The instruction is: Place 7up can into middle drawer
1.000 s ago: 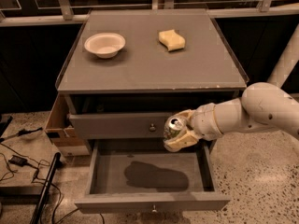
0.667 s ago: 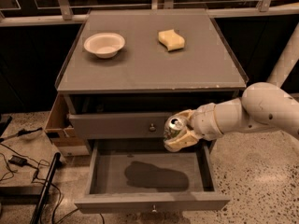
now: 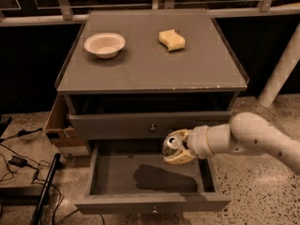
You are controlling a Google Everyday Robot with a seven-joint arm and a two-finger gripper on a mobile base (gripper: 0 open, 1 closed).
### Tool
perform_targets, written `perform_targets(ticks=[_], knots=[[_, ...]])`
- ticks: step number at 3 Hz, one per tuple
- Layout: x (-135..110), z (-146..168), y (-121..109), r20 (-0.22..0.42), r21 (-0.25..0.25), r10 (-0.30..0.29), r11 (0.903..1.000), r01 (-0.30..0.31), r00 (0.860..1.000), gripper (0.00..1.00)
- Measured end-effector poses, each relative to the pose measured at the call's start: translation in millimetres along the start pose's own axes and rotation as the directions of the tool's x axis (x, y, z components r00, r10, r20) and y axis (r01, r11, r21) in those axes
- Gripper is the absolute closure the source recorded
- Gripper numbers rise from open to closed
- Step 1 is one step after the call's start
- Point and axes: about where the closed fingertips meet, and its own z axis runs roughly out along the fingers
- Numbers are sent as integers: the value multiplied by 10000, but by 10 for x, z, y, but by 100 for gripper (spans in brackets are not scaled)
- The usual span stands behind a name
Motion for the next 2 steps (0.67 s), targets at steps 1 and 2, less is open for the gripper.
perform_targets(ticks=[1, 2], knots=[[535, 467, 88, 177, -233, 264, 9994, -260, 9995, 100], [1036, 901, 230, 253, -466, 770, 9960, -757, 9967, 100]])
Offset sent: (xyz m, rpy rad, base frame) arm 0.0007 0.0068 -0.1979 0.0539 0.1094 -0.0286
